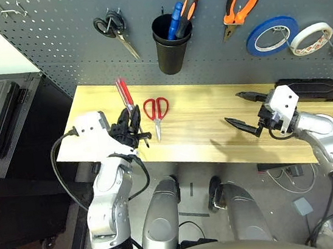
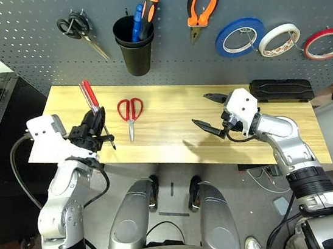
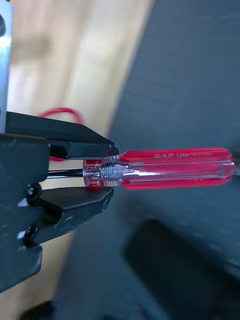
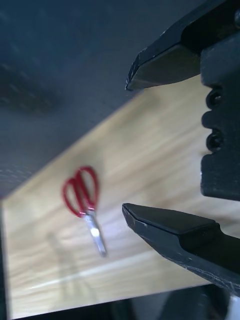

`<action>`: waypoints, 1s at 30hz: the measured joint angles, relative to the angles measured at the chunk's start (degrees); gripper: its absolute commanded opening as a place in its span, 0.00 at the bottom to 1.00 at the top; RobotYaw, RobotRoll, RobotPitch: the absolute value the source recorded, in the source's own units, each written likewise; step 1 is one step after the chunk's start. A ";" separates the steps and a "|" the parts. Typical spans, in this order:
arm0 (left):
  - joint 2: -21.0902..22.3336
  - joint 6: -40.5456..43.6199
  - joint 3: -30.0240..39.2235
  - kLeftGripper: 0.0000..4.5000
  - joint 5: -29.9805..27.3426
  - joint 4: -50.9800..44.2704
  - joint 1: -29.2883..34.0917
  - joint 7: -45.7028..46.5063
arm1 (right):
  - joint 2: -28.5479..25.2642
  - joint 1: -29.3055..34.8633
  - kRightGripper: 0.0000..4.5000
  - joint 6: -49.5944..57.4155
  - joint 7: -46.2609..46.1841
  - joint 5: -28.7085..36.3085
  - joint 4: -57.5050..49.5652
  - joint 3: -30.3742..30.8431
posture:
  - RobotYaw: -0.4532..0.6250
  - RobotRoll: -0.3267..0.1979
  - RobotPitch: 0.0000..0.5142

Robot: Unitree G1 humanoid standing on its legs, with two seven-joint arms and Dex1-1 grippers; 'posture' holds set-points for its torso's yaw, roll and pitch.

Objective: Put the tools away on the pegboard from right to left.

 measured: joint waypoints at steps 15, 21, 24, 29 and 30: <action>7.29 5.15 4.34 0.18 -5.49 -0.62 -18.42 0.83 | 0.04 -2.17 1.00 3.94 7.22 14.27 -4.32 -7.91 | 0.62 0.62 0.42; 9.96 6.05 5.58 0.18 -7.18 1.52 -23.27 0.58 | -0.99 -5.00 1.00 8.81 7.08 17.12 -6.29 -9.52 | 0.60 0.62 0.40; 11.08 6.37 5.99 0.18 -7.84 2.58 -26.59 0.59 | -2.11 -5.71 1.00 11.16 7.54 18.34 -7.25 -10.39 | 0.59 0.62 0.39; 11.79 6.55 6.60 0.18 -9.11 5.34 -32.29 0.72 | -3.86 -6.26 1.00 13.19 8.75 19.15 -7.25 -11.76 | 0.58 0.62 0.39; 11.81 6.55 6.65 0.18 -9.21 6.33 -33.38 0.80 | -3.98 -6.57 1.00 13.27 8.82 19.15 -7.24 -11.80 | 0.58 0.62 0.39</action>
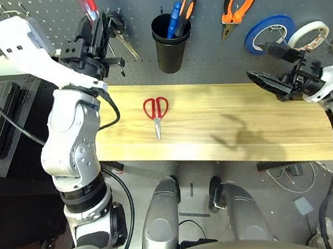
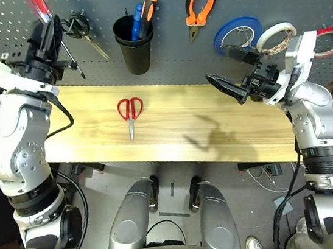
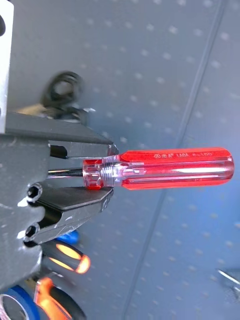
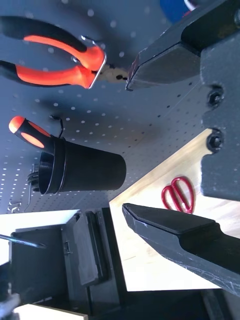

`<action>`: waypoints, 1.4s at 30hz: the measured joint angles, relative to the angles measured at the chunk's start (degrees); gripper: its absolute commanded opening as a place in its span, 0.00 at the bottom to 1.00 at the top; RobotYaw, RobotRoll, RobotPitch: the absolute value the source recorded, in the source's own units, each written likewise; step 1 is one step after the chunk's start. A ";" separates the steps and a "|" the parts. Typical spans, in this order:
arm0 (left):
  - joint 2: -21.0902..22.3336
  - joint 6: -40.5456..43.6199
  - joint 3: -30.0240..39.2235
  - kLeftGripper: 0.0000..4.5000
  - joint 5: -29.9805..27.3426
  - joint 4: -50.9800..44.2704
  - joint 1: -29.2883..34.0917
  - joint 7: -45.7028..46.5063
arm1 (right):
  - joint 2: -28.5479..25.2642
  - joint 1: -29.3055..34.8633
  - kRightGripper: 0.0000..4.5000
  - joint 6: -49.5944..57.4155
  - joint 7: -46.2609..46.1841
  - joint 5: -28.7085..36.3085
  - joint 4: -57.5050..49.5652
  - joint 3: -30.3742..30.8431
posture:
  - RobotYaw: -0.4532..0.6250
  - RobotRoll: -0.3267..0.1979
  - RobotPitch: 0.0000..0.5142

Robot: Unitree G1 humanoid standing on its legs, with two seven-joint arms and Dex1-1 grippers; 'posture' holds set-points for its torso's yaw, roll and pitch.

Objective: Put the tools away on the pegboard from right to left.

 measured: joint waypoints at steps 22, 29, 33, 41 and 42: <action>-6.19 -12.90 -4.02 0.18 2.64 22.88 -15.59 -0.30 | 4.32 0.54 1.00 0.26 -4.35 -3.51 -3.64 1.56 | 0.53 0.62 0.39; -7.10 -17.31 -5.52 0.18 4.46 29.83 -17.22 -2.38 | 5.45 0.67 1.00 -0.39 -5.98 -4.85 -4.17 2.44 | 0.52 0.62 0.40; -7.30 -19.23 -5.91 0.18 5.48 33.19 -17.22 -3.13 | 5.98 0.86 1.00 -0.90 -6.47 -5.41 -4.17 2.49 | 0.52 0.62 0.41; -7.19 -21.56 -7.57 0.26 8.69 35.76 -16.22 -4.01 | 6.69 1.39 1.00 -0.90 -6.95 -5.49 -4.39 2.69 | 0.52 0.62 0.42; -7.19 -21.64 -7.73 0.35 8.94 35.77 -16.15 -4.02 | 6.76 1.39 1.00 -0.90 -6.96 -5.49 -4.39 2.70 | 0.52 0.62 0.42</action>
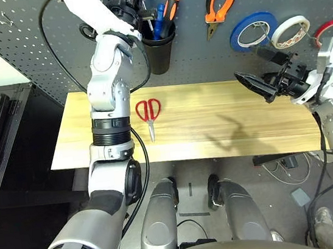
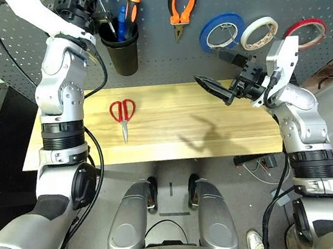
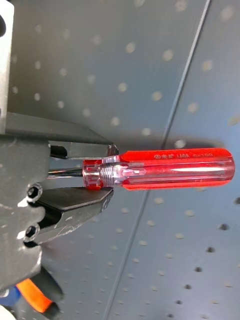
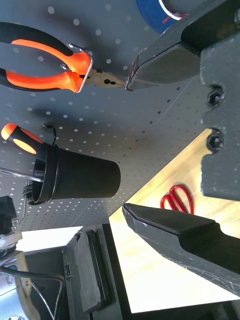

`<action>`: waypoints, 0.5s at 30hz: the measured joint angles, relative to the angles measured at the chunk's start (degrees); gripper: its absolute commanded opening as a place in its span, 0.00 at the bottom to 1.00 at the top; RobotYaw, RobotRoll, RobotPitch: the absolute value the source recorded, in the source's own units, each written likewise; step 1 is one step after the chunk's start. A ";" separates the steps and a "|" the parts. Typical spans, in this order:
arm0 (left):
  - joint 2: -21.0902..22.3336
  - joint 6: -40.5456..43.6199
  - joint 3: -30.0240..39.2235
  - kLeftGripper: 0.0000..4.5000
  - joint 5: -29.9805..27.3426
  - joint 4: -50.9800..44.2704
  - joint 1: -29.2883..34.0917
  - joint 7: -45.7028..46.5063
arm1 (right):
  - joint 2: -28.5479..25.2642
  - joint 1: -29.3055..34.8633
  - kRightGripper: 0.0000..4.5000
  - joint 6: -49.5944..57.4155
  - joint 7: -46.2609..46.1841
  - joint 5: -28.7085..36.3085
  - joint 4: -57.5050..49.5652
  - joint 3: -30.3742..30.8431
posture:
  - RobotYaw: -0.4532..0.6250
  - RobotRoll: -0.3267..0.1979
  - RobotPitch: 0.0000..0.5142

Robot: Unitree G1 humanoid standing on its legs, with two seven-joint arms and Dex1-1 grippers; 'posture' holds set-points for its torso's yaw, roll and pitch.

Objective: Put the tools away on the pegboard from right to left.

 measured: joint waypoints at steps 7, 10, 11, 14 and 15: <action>-0.04 -0.01 -0.32 0.91 0.11 -0.09 0.68 -0.22 | 0.53 -0.12 1.00 -0.07 -0.05 -0.13 0.00 0.60 | 0.53 0.62 0.42; -0.02 0.08 -0.32 0.99 0.09 -0.26 0.74 -0.38 | 1.00 -0.21 1.00 -0.20 -0.08 -0.61 0.00 1.31 | 0.53 0.62 0.42; 0.00 0.10 -0.30 0.99 0.08 -0.36 0.74 -0.38 | 1.17 -0.27 1.00 -0.24 -0.08 -0.65 0.00 1.48 | 0.53 0.62 0.42; 0.16 0.15 -0.27 0.99 0.07 -0.60 0.74 -0.38 | 1.45 -0.54 1.00 -0.40 -0.08 -0.78 0.01 1.81 | 0.54 0.62 0.42; 0.32 0.15 -0.25 0.99 0.09 -0.71 0.73 -0.38 | 1.54 -0.62 1.00 -0.49 -0.08 -0.80 0.01 1.88 | 0.54 0.62 0.42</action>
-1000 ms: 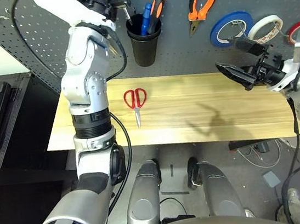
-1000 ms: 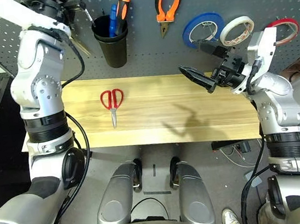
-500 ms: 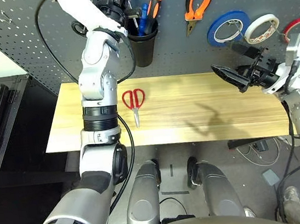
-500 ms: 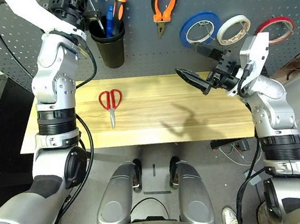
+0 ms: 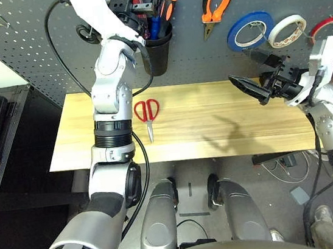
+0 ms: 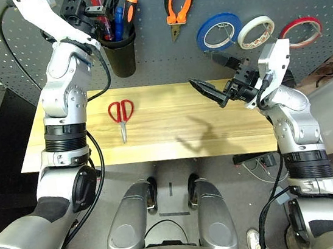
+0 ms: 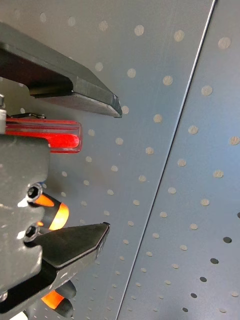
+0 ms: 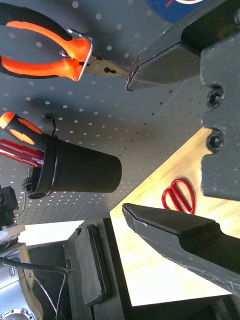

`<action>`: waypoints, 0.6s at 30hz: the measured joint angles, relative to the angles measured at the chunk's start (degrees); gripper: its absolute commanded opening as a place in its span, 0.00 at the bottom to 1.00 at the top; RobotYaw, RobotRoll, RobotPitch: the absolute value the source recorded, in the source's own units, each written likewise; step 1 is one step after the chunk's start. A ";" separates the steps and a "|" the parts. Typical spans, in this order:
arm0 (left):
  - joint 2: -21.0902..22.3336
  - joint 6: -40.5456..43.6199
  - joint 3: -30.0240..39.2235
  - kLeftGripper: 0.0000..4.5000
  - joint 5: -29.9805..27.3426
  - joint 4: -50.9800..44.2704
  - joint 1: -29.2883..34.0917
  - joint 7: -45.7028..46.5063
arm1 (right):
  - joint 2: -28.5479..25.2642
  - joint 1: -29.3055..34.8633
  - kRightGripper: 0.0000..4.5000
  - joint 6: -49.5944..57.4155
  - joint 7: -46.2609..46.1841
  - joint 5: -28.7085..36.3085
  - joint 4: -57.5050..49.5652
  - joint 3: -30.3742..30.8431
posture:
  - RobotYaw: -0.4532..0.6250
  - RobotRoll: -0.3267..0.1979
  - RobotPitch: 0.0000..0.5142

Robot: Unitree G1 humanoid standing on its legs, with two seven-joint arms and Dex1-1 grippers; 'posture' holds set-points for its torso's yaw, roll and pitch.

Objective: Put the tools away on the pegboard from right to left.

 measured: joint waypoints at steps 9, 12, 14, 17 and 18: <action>5.41 2.16 2.34 0.99 0.47 -11.18 0.64 1.29 | 0.67 -0.04 1.00 -0.38 0.08 0.11 0.00 0.27 | 0.55 0.62 0.42; 7.30 6.04 3.62 0.99 -0.45 -17.04 2.66 1.51 | 0.75 0.56 1.00 -0.27 0.24 0.32 -0.10 0.31 | 0.56 0.62 0.42; 8.46 9.73 3.99 0.99 -1.36 -21.96 5.20 1.71 | 0.76 1.18 1.00 0.25 0.67 0.39 -0.64 0.41 | 0.57 0.62 0.43; 8.74 16.04 4.50 0.99 -3.28 -30.31 11.08 2.56 | 0.37 2.93 1.00 1.74 1.45 0.30 -2.19 1.57 | 0.58 0.62 0.43; 8.71 17.58 4.39 0.99 -3.77 -31.87 12.84 2.62 | 0.25 3.28 1.00 2.16 1.66 0.21 -2.22 2.07 | 0.59 0.62 0.43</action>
